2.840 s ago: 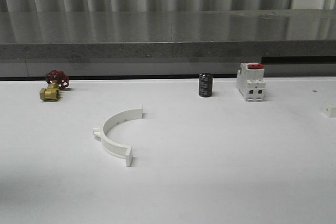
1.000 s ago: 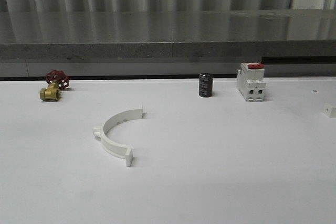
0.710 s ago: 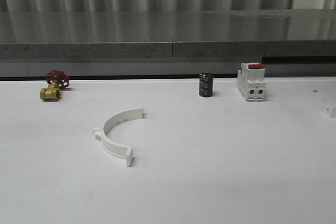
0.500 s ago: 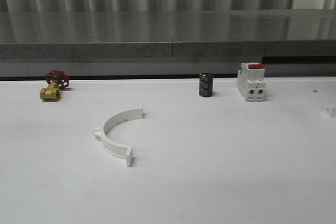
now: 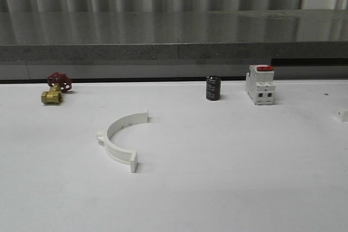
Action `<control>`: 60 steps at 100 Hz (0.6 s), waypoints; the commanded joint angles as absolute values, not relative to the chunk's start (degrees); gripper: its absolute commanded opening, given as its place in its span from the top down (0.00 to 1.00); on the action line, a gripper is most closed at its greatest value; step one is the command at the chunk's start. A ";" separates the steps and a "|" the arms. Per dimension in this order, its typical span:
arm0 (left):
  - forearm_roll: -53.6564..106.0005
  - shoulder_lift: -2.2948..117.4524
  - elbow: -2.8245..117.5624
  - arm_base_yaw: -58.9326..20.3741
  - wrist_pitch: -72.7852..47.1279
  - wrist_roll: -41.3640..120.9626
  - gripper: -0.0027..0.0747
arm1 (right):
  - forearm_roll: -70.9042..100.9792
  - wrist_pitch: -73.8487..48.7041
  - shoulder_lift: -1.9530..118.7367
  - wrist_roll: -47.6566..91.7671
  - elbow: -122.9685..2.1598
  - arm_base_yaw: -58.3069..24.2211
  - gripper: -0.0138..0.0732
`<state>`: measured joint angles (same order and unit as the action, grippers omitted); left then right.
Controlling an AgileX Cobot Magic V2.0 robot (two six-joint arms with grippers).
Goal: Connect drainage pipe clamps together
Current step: 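Grasp the second white clamp half's tab with the right gripper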
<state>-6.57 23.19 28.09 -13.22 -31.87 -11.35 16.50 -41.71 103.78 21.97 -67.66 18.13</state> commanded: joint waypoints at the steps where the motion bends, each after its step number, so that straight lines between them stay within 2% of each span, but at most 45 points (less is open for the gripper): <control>1: -6.52 23.52 29.56 -13.17 -27.35 -11.48 0.99 | 16.36 -39.42 102.67 22.65 -69.20 18.53 0.28; 42: -6.52 23.52 29.56 -13.17 -27.35 -11.48 0.99 | 15.66 -38.71 108.08 22.65 -69.20 18.53 0.30; 49: -6.52 23.52 29.56 -13.17 -27.35 -11.48 0.99 | 15.66 -38.83 108.21 22.65 -69.20 18.53 0.37; 60: -6.52 23.52 29.56 -13.17 -27.35 -11.48 0.99 | 15.66 -40.01 108.21 22.65 -69.20 18.53 0.56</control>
<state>-6.57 23.19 28.09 -13.22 -31.87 -11.35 15.43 -39.35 110.06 22.02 -68.02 18.13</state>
